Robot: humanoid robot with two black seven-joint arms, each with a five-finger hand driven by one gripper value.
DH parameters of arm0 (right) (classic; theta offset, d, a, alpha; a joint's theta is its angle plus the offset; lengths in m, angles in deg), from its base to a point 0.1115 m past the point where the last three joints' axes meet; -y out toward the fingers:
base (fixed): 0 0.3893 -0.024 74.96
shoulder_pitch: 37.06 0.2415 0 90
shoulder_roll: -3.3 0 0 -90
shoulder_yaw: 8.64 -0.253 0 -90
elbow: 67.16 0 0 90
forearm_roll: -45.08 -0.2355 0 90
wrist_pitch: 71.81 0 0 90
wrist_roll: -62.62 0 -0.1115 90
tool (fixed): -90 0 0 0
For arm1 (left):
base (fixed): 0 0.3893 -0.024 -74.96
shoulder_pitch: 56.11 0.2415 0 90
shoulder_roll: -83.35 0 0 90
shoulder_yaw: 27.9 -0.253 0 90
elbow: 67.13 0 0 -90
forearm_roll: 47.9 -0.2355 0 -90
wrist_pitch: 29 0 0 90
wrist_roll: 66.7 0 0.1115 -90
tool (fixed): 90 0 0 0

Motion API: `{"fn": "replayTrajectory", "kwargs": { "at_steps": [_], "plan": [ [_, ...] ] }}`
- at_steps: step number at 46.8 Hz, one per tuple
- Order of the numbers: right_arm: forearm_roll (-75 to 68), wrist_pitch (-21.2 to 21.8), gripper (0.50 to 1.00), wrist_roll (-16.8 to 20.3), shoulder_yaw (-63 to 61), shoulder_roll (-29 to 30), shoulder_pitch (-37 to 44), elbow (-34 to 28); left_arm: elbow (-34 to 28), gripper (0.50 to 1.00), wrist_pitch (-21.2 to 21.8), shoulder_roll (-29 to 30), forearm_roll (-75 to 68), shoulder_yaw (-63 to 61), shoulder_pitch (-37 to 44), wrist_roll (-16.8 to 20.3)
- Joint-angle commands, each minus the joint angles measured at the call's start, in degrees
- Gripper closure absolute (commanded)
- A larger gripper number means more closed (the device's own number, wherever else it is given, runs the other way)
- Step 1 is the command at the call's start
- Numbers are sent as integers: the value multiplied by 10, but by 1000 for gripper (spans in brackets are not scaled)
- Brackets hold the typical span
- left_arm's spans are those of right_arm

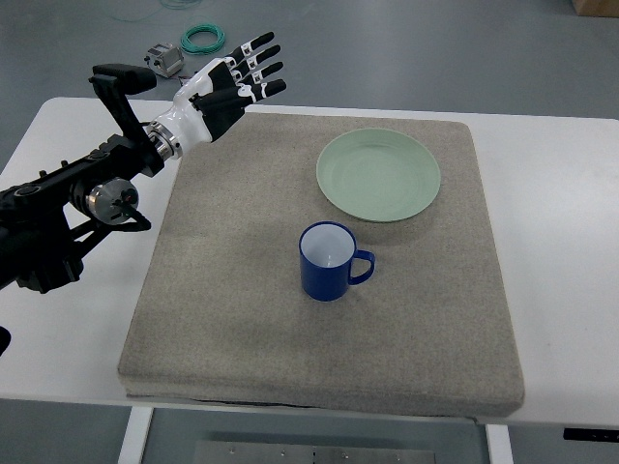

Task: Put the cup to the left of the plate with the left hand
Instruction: 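Swing the left hand down and reach toward the blue mug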

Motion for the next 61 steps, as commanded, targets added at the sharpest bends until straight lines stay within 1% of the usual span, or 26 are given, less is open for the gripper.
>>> {"fn": "replayTrajectory", "kwargs": {
  "at_steps": [1, 6, 12, 16, 26, 33, 45, 61],
  "plan": [
    [0, 0, 566, 0, 0, 0, 0, 0, 21, 508, -31, 23, -24, -1, 20, 0],
    [0, 0, 566, 0, 0, 0, 0, 0, 32, 508, -78, 40, -33, 3, 41, 1],
    [0, 0, 566, 0, 0, 0, 0, 0, 57, 508, -147, 90, -57, -3, 54, 1],
    [0, 0, 566, 0, -1, 0, 0, 0, 67, 508, -147, 116, -80, 4, 69, 2],
    [0, 0, 566, 0, 0, 0, 0, 0, 67, 510, -147, 151, -93, 2, 93, 2],
    [0, 0, 566, 0, -1, 0, 0, 0, 71, 510, -147, 150, -119, 3, 109, 2],
    [0, 0, 566, 0, 0, 0, 0, 0, 107, 510, -147, 132, -183, -2, 135, 1],
    [0, 0, 566, 0, 0, 0, 0, 0, 108, 508, -147, 99, -204, -3, 138, -1]
  ]
}}
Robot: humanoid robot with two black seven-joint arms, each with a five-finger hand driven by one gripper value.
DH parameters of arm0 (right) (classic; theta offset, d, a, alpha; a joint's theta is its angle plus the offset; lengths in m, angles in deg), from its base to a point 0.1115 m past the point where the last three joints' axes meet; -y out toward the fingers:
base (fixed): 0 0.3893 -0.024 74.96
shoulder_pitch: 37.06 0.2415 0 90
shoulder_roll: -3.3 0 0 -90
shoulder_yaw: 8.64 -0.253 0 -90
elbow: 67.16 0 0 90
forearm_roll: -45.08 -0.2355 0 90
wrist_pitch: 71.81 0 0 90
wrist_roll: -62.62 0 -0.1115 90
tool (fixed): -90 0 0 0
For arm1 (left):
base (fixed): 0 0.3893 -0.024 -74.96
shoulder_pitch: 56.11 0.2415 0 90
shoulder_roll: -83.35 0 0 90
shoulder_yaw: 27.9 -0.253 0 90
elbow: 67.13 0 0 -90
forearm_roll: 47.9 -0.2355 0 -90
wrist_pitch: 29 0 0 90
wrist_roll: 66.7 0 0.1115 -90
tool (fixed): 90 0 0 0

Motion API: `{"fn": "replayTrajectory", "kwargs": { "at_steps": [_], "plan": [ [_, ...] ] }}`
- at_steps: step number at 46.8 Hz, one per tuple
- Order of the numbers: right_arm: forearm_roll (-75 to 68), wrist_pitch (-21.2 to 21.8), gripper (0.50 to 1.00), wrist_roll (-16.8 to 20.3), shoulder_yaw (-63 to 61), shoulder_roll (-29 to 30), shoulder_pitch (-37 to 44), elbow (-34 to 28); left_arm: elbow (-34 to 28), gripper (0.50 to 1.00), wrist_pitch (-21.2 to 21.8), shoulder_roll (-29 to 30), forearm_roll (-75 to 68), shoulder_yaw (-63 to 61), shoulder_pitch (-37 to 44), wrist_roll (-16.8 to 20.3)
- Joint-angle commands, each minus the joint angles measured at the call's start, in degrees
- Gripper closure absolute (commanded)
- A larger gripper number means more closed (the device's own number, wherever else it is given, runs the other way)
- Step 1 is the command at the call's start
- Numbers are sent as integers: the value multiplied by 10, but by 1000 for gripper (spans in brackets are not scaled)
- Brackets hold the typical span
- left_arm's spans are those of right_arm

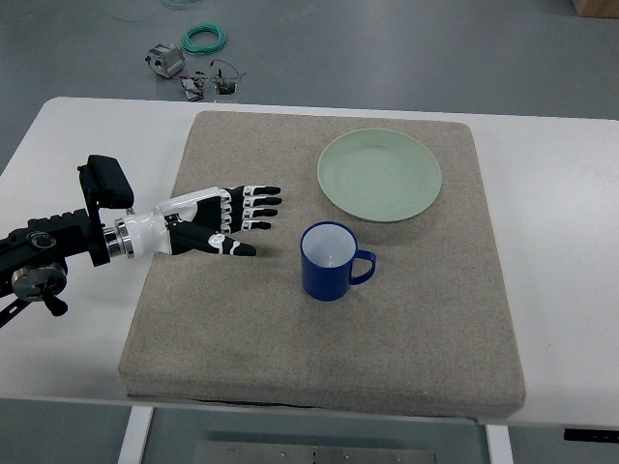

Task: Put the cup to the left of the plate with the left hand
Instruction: 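Swing the left hand down and reach toward the blue mug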

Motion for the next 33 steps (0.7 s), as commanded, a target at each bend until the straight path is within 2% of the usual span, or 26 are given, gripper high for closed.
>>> {"fn": "replayTrajectory", "kwargs": {
  "at_steps": [1, 33],
  "plan": [
    [0, 0, 566, 0, 0, 0, 0, 0, -1, 508, 0, -7, 0, 0, -1, -1],
    [0, 0, 566, 0, 0, 0, 0, 0, -10, 508, 0, -56, -31, 0, -2, -1]
  ]
}}
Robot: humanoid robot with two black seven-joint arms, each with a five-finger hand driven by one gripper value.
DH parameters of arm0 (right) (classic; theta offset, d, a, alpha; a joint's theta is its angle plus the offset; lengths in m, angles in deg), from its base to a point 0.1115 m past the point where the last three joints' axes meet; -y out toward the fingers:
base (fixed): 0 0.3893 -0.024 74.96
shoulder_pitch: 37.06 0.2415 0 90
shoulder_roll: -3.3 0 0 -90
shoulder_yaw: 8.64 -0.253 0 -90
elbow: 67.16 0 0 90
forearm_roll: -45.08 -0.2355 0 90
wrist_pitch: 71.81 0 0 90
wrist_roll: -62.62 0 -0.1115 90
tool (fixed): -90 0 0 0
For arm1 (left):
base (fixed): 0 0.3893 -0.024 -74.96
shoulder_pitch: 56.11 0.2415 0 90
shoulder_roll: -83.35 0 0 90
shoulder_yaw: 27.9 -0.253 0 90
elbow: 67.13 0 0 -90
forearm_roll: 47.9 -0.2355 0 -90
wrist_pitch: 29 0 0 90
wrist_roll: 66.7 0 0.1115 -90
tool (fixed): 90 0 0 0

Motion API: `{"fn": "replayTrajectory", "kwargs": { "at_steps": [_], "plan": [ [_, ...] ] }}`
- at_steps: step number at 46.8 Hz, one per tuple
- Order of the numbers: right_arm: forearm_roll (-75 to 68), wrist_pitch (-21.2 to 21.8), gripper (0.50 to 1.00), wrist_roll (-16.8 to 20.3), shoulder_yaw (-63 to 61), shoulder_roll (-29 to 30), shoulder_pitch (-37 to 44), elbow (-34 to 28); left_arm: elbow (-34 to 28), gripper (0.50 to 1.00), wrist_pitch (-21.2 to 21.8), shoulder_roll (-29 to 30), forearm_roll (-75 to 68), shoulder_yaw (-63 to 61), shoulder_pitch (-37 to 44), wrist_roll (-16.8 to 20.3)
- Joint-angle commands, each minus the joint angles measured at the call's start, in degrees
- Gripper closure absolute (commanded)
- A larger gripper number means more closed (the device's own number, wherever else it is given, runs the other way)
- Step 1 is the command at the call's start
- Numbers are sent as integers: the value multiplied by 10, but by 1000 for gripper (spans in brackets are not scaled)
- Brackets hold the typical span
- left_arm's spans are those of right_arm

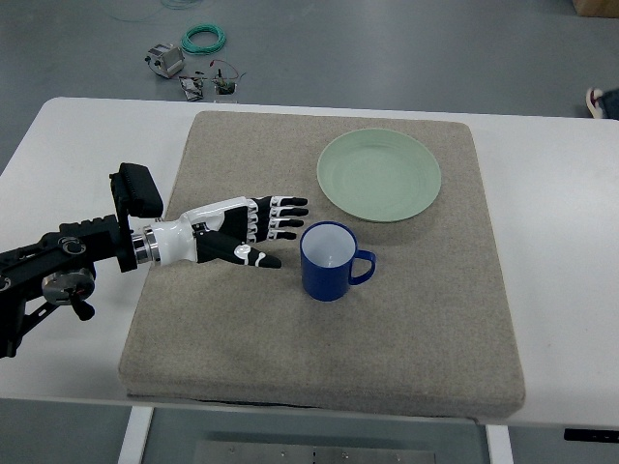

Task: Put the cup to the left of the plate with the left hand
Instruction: 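Swing the left hand down and reach toward the blue mug, then close the left hand's fingers around the blue mug's body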

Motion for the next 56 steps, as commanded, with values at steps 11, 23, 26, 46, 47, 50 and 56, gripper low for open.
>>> {"fn": "replayTrajectory", "kwargs": {
  "at_steps": [11, 23, 26, 46, 47, 50, 56],
  "plan": [
    [0, 0, 566, 0, 0, 0, 0, 0, 0, 508, 0, -11, -13, 0, 0, 0],
    [0, 0, 566, 0, 0, 0, 0, 0, 5, 508, 0, -12, -28, 0, -4, 0],
    [0, 0, 566, 0, 0, 0, 0, 0, 5, 508, 0, -13, -31, 0, -4, 0],
    [0, 0, 566, 0, 0, 0, 0, 0, -2, 508, 0, -42, -39, 0, -5, 0],
    [0, 0, 566, 0, 0, 0, 0, 0, -2, 508, 0, -43, -39, 0, -5, -1],
    [0, 0, 566, 0, 0, 0, 0, 0, -2, 508, 0, -46, -39, 0, -5, -1],
    [0, 0, 566, 0, 0, 0, 0, 0, -9, 508, 0, -53, -41, -1, -5, -1]
  ]
}}
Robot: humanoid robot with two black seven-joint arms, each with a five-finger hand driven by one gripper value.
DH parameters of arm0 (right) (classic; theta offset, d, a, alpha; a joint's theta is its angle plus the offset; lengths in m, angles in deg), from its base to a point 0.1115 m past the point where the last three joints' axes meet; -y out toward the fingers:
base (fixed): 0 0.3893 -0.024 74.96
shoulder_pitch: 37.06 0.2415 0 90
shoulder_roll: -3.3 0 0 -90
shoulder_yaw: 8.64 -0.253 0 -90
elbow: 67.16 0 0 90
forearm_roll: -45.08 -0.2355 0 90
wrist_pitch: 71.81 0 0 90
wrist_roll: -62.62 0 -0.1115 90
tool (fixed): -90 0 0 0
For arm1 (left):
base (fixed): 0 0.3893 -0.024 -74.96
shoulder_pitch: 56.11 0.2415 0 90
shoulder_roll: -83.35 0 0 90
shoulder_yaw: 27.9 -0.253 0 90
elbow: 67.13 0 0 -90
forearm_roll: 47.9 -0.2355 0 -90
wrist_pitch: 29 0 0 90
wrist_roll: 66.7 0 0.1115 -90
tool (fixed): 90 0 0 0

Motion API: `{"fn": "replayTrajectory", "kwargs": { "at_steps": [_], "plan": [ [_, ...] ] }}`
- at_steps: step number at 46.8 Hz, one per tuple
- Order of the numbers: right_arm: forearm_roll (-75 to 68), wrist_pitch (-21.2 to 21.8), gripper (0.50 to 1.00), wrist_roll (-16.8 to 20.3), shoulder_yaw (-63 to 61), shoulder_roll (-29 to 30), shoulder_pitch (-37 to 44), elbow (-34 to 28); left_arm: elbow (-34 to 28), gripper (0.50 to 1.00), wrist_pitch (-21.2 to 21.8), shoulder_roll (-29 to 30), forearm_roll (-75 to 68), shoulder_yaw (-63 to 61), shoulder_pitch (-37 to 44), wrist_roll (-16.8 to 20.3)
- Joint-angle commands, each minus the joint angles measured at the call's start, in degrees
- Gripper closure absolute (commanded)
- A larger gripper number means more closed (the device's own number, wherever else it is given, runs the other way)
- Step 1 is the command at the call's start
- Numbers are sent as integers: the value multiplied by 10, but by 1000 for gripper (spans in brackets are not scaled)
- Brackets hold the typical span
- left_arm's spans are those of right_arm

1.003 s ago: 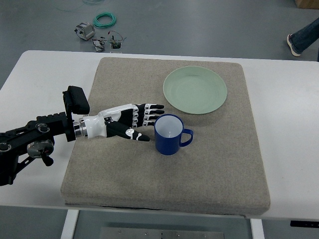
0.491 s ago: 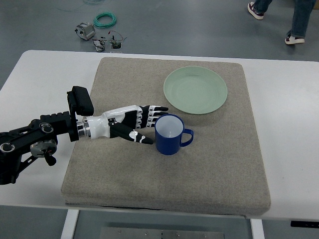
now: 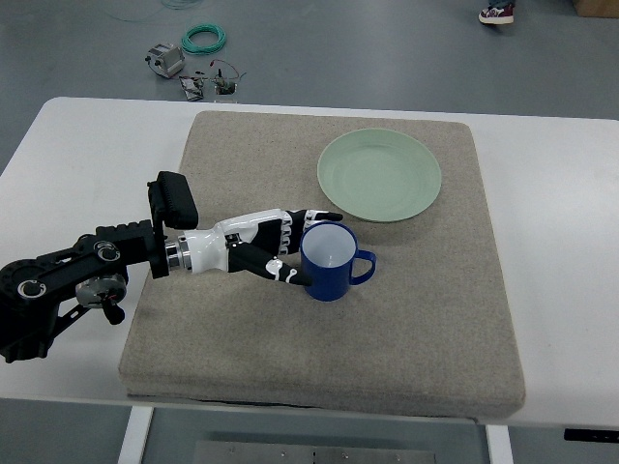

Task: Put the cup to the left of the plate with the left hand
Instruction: 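Close the left hand's fingers around the blue mug's body, then slide the blue mug with the left hand away from the plate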

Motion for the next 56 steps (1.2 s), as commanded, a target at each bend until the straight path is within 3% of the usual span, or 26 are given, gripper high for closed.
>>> {"fn": "replayTrajectory", "kwargs": {
  "at_steps": [1, 43, 56],
  "plan": [
    [0, -1, 566, 0, 0, 0, 0, 0, -8, 508, 0, -8, -3, 0, 0, 0],
    [0, 0, 566, 0, 0, 0, 0, 0, -24, 508, 0, -42, -8, -5, -7, -2],
    [0, 0, 566, 0, 0, 0, 0, 0, -28, 557, 0, -44, -8, -11, -7, -29]
  ]
}}
